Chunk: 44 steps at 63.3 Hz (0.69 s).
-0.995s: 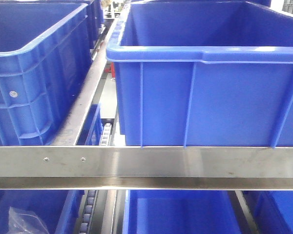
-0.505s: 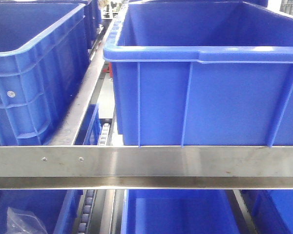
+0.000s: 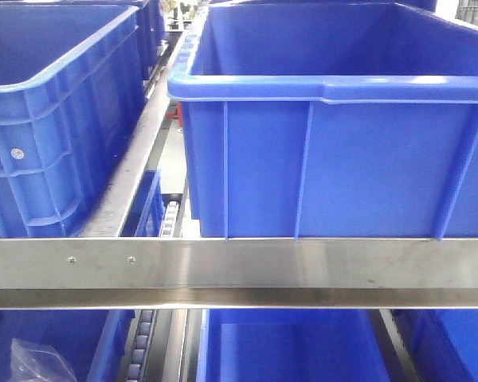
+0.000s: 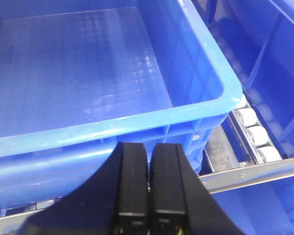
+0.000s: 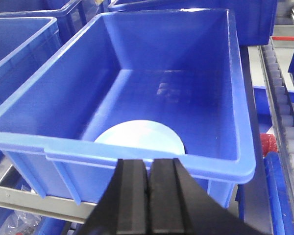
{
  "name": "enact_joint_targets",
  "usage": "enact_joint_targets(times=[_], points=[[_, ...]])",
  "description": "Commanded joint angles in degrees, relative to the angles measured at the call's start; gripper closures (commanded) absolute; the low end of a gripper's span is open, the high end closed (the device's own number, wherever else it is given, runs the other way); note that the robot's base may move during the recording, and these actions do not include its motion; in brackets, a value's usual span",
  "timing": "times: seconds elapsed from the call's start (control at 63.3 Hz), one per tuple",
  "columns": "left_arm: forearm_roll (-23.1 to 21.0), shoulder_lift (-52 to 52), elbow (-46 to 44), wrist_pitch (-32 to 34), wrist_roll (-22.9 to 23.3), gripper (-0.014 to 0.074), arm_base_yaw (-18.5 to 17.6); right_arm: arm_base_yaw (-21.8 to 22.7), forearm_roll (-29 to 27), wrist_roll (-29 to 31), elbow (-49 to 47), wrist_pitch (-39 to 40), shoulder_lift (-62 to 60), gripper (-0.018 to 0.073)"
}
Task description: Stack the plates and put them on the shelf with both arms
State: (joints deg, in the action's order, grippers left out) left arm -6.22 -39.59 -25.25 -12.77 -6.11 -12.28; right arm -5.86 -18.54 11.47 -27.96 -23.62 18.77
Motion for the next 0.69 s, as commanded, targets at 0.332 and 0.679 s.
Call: enact_joint_targets(times=[0.332,0.679], points=[[-0.5,0.1,-1.6,4.5,0.3,0.0512,0.1,0.1,-0.8,0.4,-1.5,5.1,0.3,0.0503],[-0.5,0.3,-1.0,4.7,0.3,0.0512,0.1,0.1,-0.8,0.4,-1.5,5.1,0.3,0.0503]])
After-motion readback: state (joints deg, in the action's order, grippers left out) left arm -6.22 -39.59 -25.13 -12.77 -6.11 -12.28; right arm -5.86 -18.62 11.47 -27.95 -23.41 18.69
